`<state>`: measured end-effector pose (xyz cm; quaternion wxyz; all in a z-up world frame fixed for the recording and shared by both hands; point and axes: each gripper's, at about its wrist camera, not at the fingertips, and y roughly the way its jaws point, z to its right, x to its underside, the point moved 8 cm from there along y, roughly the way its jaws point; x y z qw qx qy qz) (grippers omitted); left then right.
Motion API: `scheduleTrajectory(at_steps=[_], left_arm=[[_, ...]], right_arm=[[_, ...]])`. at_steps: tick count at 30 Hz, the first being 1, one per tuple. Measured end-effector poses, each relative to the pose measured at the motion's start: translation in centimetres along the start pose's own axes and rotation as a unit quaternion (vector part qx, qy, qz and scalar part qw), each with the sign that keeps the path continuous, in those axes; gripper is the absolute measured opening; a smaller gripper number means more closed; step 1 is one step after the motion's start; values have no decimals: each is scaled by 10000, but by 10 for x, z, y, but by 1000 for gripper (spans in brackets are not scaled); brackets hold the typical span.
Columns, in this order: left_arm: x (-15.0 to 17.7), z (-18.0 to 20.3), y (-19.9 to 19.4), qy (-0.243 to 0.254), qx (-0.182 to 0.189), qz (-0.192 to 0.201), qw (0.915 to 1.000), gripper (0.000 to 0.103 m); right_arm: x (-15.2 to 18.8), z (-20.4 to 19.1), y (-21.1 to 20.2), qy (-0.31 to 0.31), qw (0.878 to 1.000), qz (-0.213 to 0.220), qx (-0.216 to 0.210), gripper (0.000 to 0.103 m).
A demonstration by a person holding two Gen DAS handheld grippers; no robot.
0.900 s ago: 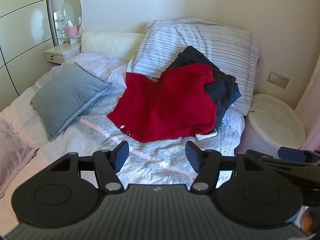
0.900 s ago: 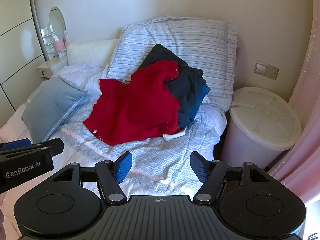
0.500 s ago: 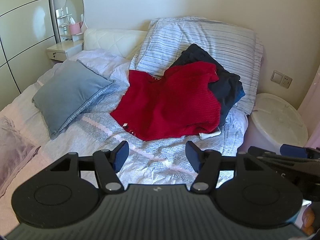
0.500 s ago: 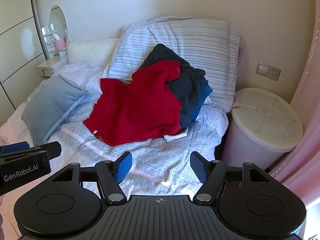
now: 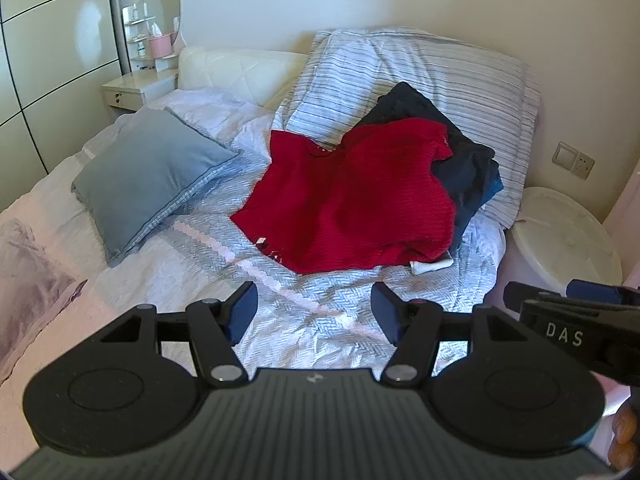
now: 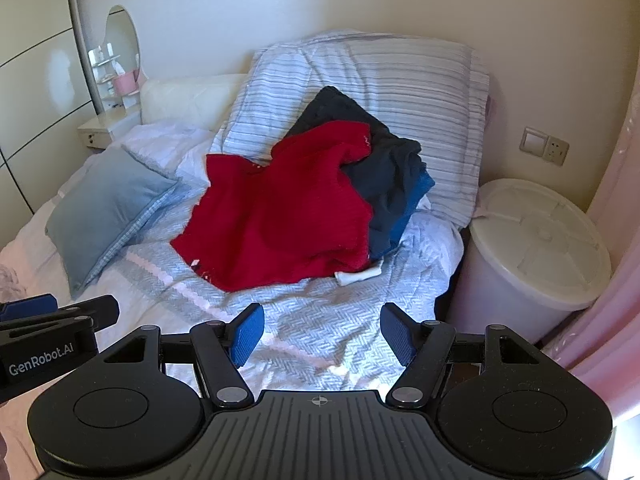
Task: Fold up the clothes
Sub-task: 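Move both tools toward the red sweater on the clothes pile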
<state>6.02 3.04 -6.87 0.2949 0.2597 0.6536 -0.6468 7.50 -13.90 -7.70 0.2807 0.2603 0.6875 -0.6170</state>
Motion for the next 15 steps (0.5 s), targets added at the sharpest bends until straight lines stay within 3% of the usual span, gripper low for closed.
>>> scheduleTrajectory(at_steps=[15], left_arm=[[-2,-9,-2,-92,-192,-58,9998,59]], right_arm=[[-6,-8,6,-169,9997,-29,-187,68]])
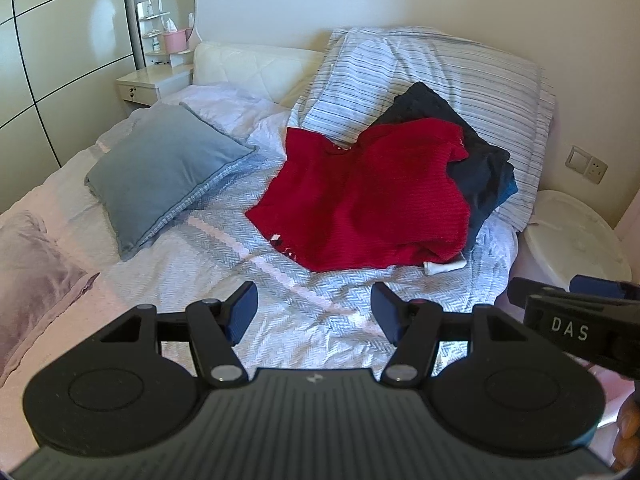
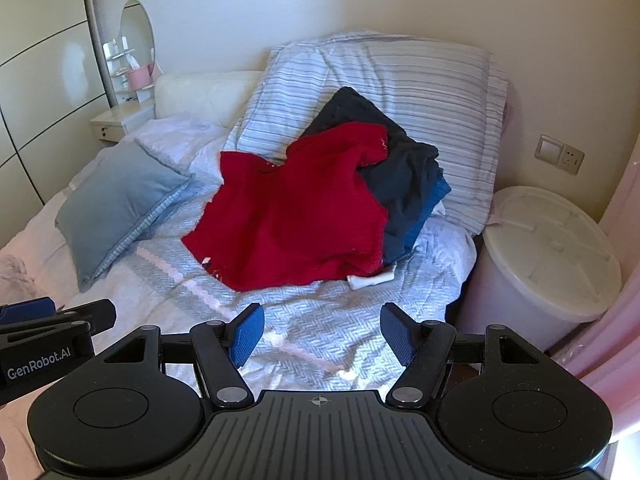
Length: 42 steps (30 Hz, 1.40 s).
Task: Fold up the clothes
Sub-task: 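Move both tools toward the red sweater on the clothes pile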
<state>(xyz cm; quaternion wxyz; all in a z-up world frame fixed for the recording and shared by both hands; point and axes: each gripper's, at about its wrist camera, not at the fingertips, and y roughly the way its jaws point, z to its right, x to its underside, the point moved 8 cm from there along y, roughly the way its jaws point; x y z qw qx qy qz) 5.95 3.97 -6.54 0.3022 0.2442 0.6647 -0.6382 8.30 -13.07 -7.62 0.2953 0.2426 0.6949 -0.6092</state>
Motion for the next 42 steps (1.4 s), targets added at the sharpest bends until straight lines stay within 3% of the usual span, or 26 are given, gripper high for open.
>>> scheduleTrajectory(at_steps=[23,42], left_arm=[[-8,11,29,-1,68,-249,9997,59],[-27,20,95,-195,24,-666,9976,59]], right_arm=[[-5,13,21,60,9998,-160,99,68],[-28,33,84,-86,9985,-525,117,68]])
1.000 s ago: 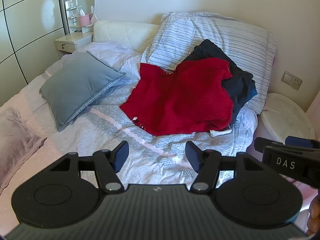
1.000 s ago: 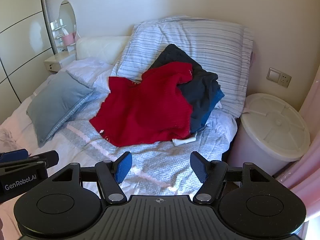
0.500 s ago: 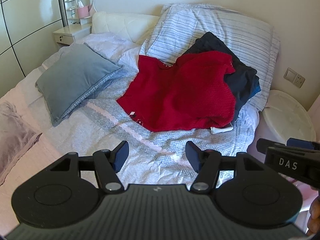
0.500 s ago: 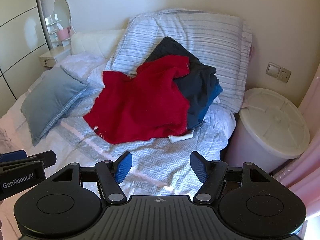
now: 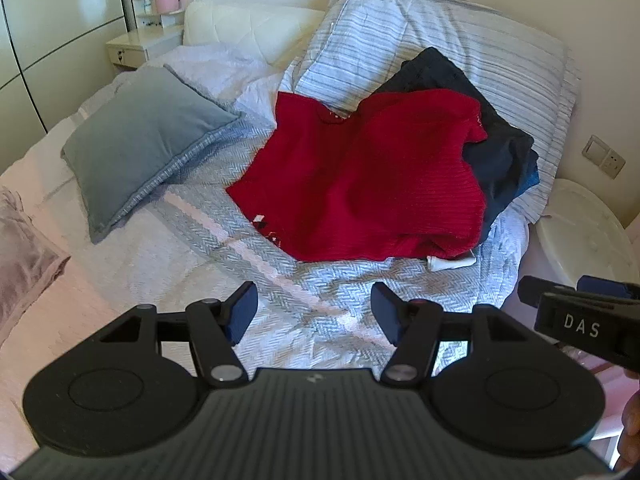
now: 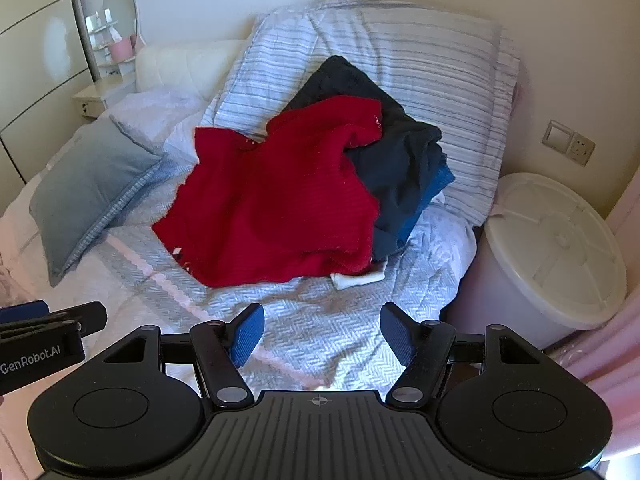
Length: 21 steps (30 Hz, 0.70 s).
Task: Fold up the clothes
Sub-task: 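Move both tools toward the red sweater on the clothes pile, then close the left gripper and the right gripper on the red sweater's edge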
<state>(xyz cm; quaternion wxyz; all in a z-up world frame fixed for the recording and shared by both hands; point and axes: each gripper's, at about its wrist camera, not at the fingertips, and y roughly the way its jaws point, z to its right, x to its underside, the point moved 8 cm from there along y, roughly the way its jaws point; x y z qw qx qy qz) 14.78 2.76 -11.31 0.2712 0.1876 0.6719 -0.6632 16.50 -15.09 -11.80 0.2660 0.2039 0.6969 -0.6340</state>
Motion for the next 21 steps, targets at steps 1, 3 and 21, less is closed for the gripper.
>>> scheduleTrajectory(at_steps=[1,3,21], left_arm=[[-2,1,4,-17,6,-29,10000,59],[-5,3,14,-44,13,-93,9999,59],[-71,42,141,-174,203,-560,9981,59]], right_arm=[[-2,2,5,-11,10000,-26,-7,68],[-6,6,15,-31,10000,-74,-31,68],[-74,55,132,-173,9988,-5,-461,68]])
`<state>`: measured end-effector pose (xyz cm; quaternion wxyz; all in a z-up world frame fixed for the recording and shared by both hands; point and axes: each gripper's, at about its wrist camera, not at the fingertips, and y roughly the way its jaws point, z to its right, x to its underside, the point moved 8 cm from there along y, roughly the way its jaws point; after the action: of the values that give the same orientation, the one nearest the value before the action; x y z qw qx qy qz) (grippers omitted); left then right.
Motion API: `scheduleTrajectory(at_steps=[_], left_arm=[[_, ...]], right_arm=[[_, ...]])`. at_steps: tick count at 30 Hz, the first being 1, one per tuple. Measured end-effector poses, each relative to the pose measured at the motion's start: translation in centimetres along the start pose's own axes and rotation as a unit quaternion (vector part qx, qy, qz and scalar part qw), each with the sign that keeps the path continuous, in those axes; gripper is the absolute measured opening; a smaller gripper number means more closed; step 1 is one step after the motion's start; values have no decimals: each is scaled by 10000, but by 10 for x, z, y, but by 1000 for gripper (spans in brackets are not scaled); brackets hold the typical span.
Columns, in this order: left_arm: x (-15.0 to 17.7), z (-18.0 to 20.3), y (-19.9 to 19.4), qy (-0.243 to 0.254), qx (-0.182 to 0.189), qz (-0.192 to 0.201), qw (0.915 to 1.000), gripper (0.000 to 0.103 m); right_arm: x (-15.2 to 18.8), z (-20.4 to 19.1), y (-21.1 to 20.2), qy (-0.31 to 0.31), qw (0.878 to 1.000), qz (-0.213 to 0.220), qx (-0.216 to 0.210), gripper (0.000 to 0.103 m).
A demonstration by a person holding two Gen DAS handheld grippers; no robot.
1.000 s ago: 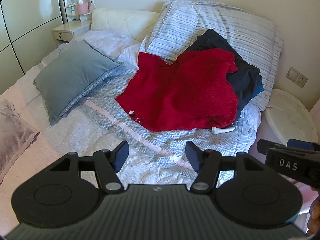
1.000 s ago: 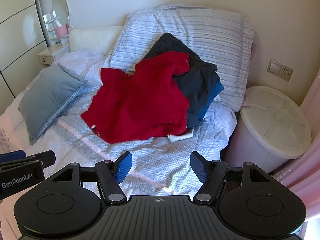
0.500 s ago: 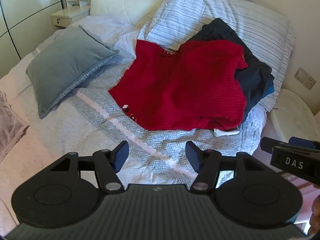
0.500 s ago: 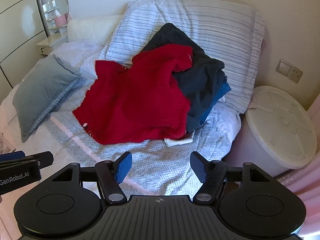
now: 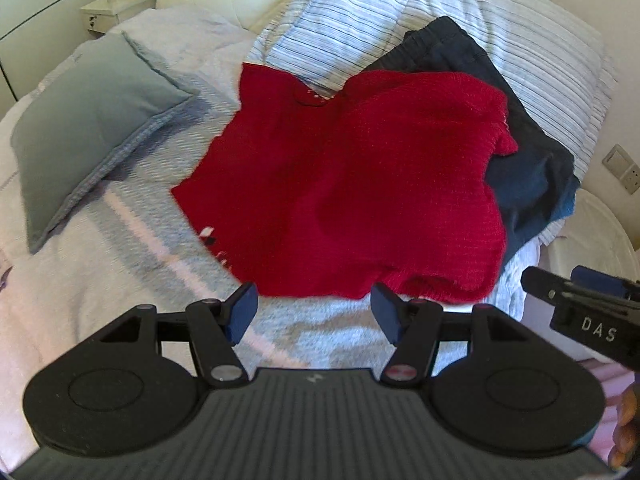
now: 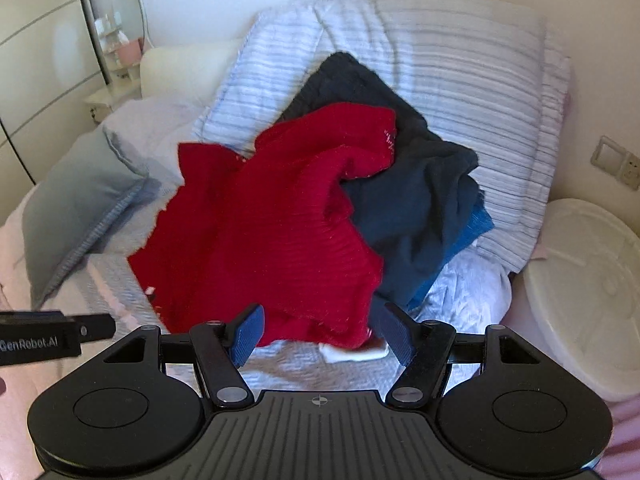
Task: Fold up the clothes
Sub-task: 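Close the left gripper and the right gripper on the red sweater's edge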
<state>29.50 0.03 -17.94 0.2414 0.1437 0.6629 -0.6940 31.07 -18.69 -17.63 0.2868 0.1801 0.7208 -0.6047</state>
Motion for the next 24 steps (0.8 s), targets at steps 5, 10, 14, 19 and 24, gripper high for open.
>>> scheduleTrajectory(at_steps=[5,10,14,19,24], left_arm=[[-26,12,39,26,62,-150,9999,59],[-48,19,79,68,136,-309,9994,59],[-61,22,107,6,233,-444,9987,59],[-70,25,140,-245,458,-565,9970,59],[-74,31,171,-884,1081,-790,9870,58]], right_arm=[[-15,19,37,144,9995,-264,-42,68],[-24,31,70,218,9985,-472,-158,68],[-30,33,96,208,9977,-597,-226,68],[-30,37,124,151,9971,-704,-257,68],[-28,43,139,179,9966,-751,-301,68]])
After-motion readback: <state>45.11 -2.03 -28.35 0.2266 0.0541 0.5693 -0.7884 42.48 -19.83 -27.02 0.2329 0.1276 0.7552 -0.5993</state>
